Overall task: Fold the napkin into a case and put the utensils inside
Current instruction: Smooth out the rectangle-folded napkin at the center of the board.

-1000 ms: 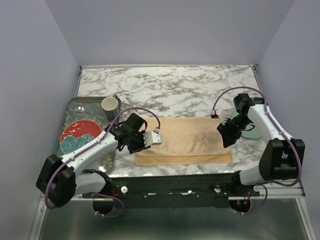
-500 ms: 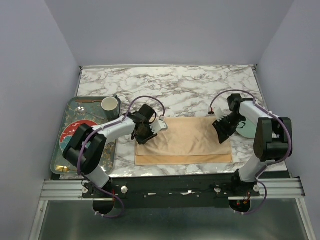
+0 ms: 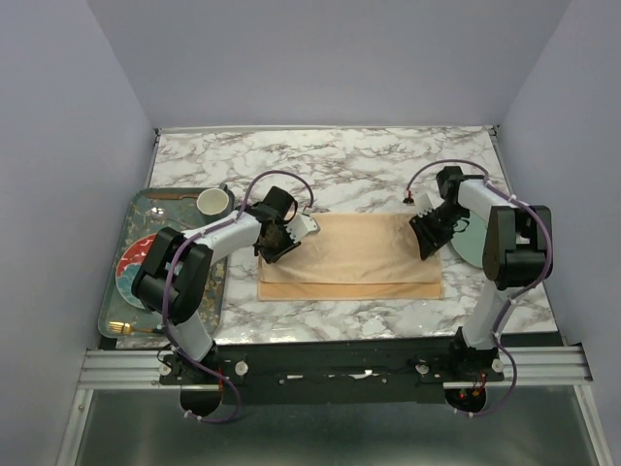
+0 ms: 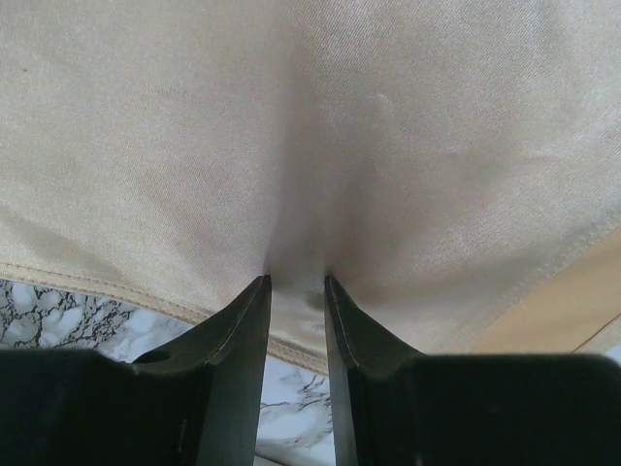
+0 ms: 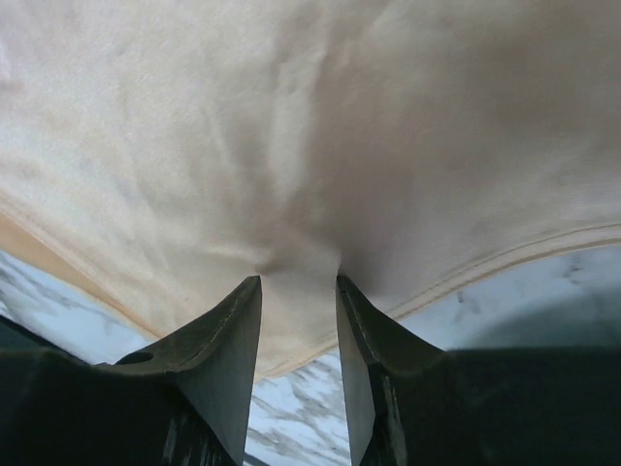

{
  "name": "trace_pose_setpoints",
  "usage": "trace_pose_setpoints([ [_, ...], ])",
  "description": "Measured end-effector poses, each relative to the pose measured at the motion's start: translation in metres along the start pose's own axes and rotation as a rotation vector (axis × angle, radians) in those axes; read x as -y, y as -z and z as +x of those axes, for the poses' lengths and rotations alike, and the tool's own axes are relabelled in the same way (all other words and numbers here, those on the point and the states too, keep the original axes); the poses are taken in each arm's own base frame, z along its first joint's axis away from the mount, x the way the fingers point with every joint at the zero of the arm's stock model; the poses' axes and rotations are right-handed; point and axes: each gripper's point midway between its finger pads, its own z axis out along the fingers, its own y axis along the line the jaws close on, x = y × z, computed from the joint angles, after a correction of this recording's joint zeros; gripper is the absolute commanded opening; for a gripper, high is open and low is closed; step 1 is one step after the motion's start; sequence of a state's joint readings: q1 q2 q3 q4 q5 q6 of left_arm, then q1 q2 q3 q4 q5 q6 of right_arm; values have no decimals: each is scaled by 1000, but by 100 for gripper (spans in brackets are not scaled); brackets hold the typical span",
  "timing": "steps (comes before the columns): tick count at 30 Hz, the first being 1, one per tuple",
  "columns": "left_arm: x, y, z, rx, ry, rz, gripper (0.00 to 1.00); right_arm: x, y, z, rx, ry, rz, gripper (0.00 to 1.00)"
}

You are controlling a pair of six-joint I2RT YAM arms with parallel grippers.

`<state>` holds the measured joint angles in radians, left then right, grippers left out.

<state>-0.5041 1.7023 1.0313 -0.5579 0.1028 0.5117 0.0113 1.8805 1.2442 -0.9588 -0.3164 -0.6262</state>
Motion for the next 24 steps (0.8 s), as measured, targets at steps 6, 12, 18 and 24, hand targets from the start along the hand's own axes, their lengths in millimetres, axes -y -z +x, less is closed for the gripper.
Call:
trace_pose_setpoints([
  [6,4,8,9,-40,-23,32,50,7,9,-13,45,48,32,46],
  [12,10,45,0,40,-82,54,51,-19,44,9,96,186,75,45],
  [18,23,61,-3,107,-117,84,51,-32,42,28,87,222,63,40],
  [24,38,47,21,59,-99,128,51,-39,19,47,42,191,18,40],
])
